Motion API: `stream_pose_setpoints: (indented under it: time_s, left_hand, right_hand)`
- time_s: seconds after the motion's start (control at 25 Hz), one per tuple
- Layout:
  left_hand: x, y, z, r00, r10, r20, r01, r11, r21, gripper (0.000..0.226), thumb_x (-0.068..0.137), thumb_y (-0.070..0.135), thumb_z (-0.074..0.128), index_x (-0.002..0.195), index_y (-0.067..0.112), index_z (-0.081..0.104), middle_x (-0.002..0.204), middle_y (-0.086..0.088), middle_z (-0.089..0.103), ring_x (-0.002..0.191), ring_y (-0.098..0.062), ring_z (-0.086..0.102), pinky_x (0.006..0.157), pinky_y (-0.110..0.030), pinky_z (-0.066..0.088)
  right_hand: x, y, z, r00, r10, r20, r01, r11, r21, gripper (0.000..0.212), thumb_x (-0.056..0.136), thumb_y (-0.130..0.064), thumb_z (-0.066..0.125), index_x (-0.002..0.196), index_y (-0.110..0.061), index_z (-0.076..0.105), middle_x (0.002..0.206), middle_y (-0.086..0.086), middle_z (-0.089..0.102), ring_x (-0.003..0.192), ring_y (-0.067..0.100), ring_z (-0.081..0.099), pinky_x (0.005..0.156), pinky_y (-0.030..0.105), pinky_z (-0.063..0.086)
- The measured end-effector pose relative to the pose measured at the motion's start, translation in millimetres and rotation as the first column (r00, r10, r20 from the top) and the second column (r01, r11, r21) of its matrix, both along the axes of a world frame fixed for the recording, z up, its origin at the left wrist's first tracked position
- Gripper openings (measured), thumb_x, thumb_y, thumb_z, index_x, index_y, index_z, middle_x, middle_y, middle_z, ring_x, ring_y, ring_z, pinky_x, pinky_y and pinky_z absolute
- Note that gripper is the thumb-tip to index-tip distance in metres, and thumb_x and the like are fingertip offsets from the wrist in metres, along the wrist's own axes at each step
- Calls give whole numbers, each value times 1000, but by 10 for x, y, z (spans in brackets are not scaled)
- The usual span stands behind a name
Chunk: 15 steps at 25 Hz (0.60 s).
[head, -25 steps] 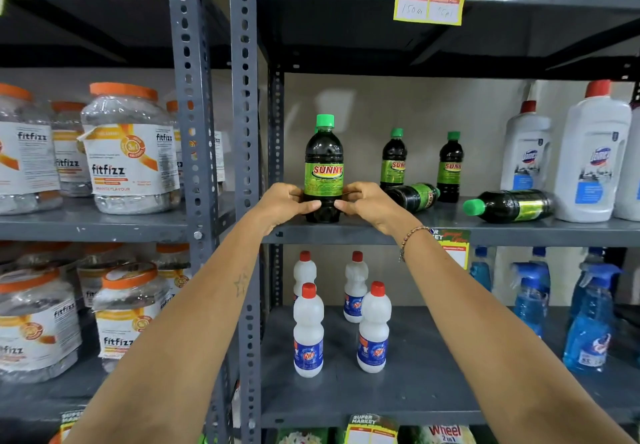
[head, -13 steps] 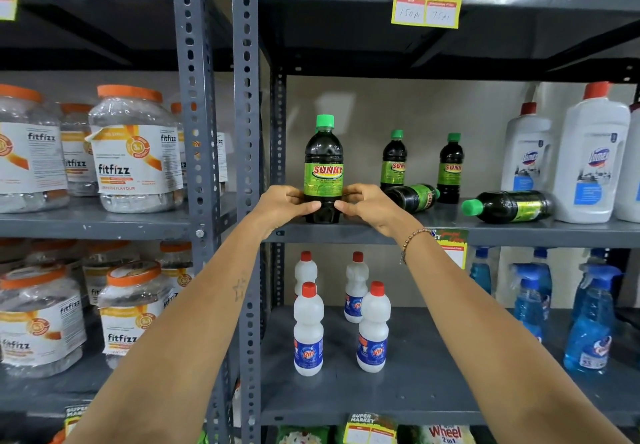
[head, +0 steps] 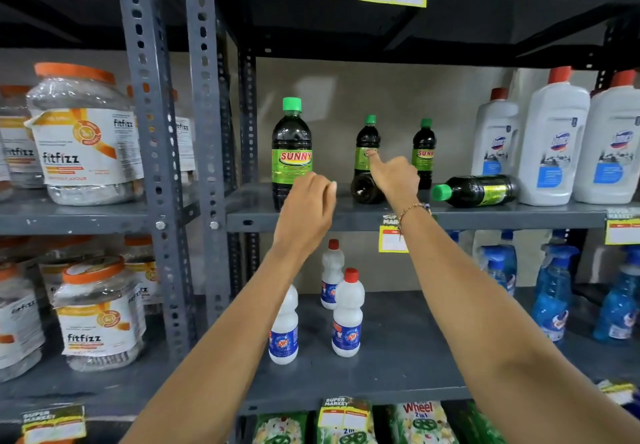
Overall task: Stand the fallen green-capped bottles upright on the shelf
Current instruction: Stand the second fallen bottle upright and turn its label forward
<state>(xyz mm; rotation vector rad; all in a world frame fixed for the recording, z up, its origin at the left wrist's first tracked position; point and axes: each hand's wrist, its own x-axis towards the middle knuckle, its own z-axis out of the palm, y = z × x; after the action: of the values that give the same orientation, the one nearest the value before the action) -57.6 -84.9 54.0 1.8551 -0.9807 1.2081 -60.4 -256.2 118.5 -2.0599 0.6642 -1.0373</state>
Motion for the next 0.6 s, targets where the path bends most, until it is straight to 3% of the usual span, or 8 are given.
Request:
stream_pose_setpoints:
  time_s: [0.12,0.2,0.28,0.36,0.48,0.6]
  left_hand:
    - [129,-302,-216,974,197,110,-212,965,153,37,97,27,34,98,6,64,97,-10,66,87,-30,60,71,-39,50]
    - [215,-431,-380,919,362,156,-391,888,244,44,96,33,32,109,7,64,109,-8,68,95,-28,63,79,-37,49]
    - [265,-495,-492,872,453,186,-489,827,278,43,98,35,30,106,9,63,103,-8,68,90,-28,61,83,-39,44]
    - [299,-511,-516,858,475,194,-512,819,257,41,99,36,30,100,10,62,93,-8,65,83,-29,58,84,-40,41]
    - [317,-531,-534,840,501,208,-539,815,213,38,99,36,32,96,10,60,88,-7,62,80,-29,55,83,-40,41]
    - [314,-583,-552,831,513,215,-546,826,141,35,97,34,36,94,10,61,86,-7,63,77,-28,55,81,-39,41]
  right_hand:
    - [85,-136,96,984,0,-179,-6,1000,-31,78,88,-62,42,130,2,52,135,17,51,122,34,55,95,35,44]
    - [169,-175,138,980,10,-198,-8,1000,13,83,84,-61,51,138,1,38,140,14,48,127,31,52,97,34,43]
    - [242,-219,153,977,61,-206,-41,994,102,91,77,-55,64,140,0,29,139,11,49,126,30,53,98,34,46]
    - [341,-285,130,970,103,-218,-63,981,181,98,64,-54,72,135,-3,29,129,8,54,117,28,58,95,39,52]
    - [445,-414,128,937,216,-276,-142,954,264,106,49,-62,70,133,-9,32,122,7,52,107,29,60,89,42,55]
    - [409,-447,246,897,231,-378,-174,968,180,98,69,-66,58,144,-9,34,146,10,34,122,35,51,103,44,46]
